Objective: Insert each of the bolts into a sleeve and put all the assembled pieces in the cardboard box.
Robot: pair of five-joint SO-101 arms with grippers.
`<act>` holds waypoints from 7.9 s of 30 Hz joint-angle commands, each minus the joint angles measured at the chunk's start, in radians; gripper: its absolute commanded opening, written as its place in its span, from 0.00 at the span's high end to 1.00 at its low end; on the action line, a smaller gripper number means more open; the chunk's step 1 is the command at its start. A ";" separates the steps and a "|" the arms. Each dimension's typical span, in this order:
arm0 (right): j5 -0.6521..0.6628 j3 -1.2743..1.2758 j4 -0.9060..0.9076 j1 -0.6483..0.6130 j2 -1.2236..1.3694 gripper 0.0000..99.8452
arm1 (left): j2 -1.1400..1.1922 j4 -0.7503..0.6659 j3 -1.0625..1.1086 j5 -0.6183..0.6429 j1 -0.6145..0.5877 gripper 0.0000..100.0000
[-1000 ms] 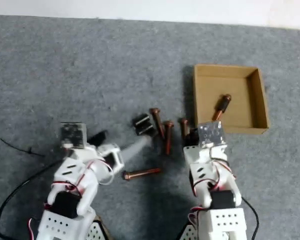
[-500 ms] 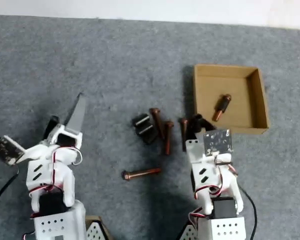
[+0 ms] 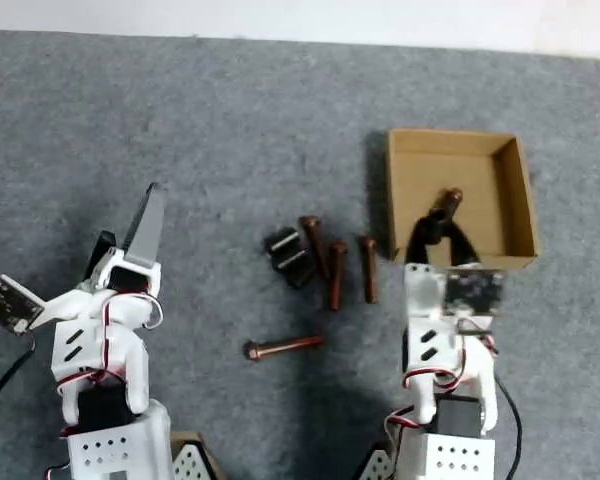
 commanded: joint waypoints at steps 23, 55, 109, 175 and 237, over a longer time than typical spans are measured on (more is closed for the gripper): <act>-0.758 0.096 -0.191 0.188 -0.019 0.99 | -0.008 -0.080 0.021 -0.051 -0.071 0.55; -0.497 0.099 -0.156 -0.004 -0.008 0.99 | -0.015 -0.049 0.019 -0.347 0.076 0.71; -0.347 0.104 0.056 -0.160 -0.008 0.99 | 1.173 0.186 -0.587 -0.635 -0.008 0.71; -0.186 -0.260 -0.068 -0.254 0.963 0.89 | 1.213 0.180 -0.605 -0.643 -0.007 0.71; -0.180 -1.046 0.151 -0.180 1.939 0.89 | 1.213 0.181 -0.604 -0.644 -0.008 0.71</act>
